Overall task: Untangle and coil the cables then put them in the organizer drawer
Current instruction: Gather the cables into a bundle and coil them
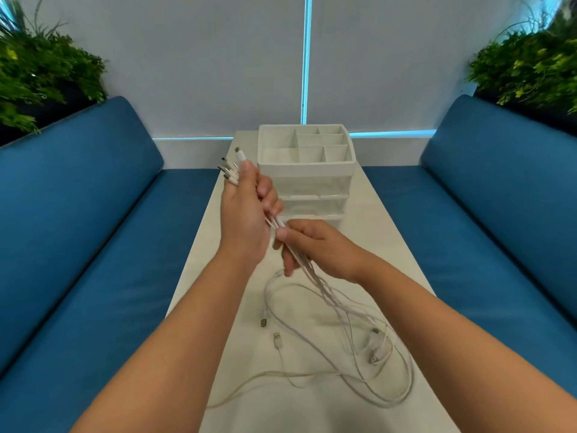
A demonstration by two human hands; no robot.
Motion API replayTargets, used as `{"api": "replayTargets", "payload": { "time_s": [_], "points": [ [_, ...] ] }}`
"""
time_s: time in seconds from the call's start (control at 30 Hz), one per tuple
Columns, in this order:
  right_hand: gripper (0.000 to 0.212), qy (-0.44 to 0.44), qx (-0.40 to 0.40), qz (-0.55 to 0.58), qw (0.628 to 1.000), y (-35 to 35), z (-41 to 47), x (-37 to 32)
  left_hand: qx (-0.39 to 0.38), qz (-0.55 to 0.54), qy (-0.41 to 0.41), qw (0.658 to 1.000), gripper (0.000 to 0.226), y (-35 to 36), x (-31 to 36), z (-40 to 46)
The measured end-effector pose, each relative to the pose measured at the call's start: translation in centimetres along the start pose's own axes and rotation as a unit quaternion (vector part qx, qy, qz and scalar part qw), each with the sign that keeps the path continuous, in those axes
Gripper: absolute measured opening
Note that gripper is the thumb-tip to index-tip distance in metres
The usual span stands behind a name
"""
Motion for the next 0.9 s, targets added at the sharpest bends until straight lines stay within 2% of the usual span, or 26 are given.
{"api": "replayTargets", "payload": {
  "time_s": [0.07,0.17,0.27,0.37,0.53,0.7,0.77,0.9],
  "points": [
    [0.036,0.023,0.014,0.038,0.999,-0.1,-0.6,1.5,0.009,0.002,0.014,1.000,0.031,-0.7,1.4,1.0],
    [0.036,0.037,0.002,0.068,0.997,0.5,-1.4,3.5,0.017,0.022,0.024,0.999,0.029,-1.3,2.1,1.5],
    [0.022,0.027,-0.005,-0.021,0.999,0.7,-2.0,4.3,0.046,-0.012,0.006,0.999,0.022,-2.0,1.1,1.0],
    [0.026,0.048,0.026,-0.121,0.991,-0.4,-2.7,5.7,0.094,-0.032,0.001,0.995,0.019,-3.2,0.2,1.0],
    [0.054,0.095,0.110,-0.120,0.982,-1.4,-3.4,6.9,0.106,-0.037,-0.033,0.993,0.025,-4.4,-1.4,1.5],
    [0.036,0.131,0.010,-0.097,0.987,-0.3,-5.4,9.7,0.172,-0.052,-0.013,0.984,0.032,-7.3,0.4,3.5],
    [0.040,0.136,0.035,-0.078,0.987,-0.8,-6.2,11.1,0.191,-0.049,-0.009,0.980,0.031,-8.2,1.3,4.1],
    [0.045,0.130,0.087,-0.152,0.976,-1.2,-5.6,11.3,0.205,-0.034,-0.004,0.978,0.032,-8.1,0.8,3.9]
  ]
}}
Point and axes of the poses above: each hand's wrist, its own z-axis towards the middle knuckle, its own y-axis out of the palm, x = y × z, the point moved 6 cm from there along z, towards the middle knuckle, and after that the axes turned 1 degree about x, right-handed, at the moved point
